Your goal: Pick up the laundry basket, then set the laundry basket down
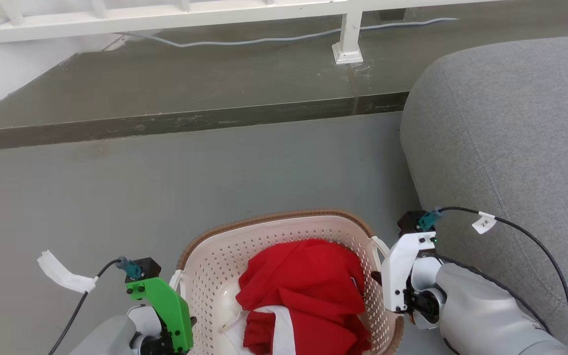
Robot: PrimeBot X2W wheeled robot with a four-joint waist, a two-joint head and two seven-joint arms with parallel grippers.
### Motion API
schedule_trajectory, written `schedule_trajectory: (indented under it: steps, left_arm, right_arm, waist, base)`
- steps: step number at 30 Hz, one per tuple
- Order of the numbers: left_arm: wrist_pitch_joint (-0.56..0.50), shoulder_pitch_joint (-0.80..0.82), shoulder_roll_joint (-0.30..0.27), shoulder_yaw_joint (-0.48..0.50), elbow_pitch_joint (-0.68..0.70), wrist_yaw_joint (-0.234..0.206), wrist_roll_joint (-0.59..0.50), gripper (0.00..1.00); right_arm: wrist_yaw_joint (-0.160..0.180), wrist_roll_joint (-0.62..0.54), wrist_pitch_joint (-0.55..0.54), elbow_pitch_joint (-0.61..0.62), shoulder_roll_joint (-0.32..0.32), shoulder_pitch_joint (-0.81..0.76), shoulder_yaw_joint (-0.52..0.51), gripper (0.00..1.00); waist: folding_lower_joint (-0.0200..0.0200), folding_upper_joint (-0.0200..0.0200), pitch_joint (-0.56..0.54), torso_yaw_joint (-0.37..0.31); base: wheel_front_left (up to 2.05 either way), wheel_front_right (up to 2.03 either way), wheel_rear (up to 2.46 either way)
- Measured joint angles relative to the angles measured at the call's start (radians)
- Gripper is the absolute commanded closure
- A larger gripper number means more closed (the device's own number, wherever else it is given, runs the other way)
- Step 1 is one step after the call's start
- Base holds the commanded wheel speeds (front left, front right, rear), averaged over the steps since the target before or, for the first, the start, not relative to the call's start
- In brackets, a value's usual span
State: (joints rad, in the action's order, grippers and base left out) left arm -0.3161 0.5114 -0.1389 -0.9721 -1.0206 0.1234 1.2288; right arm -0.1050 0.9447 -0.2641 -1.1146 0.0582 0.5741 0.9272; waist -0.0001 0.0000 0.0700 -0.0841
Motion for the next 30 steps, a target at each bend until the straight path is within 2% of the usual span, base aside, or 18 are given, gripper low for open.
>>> schedule_trajectory:
  steps: [15,30]
  left_arm:
    - [0.024,0.011,-0.007,-0.004,0.001,0.000,0.000,1.00]
    - [0.118,0.100,-0.040,-0.003,0.041,0.000,-0.012,1.00]
  right_arm:
    - [0.000,0.023,0.025,0.000,-0.001,0.020,0.017,1.00]
    - [0.001,0.018,0.143,0.002,-0.003,0.113,0.012,1.00]
  waist:
    - [0.0000,0.0000,0.029,-0.004]
    - [0.0000,0.0000,0.187,-0.009]
  base:
    - [0.00,0.00,0.00]
    - [0.00,0.00,0.00]
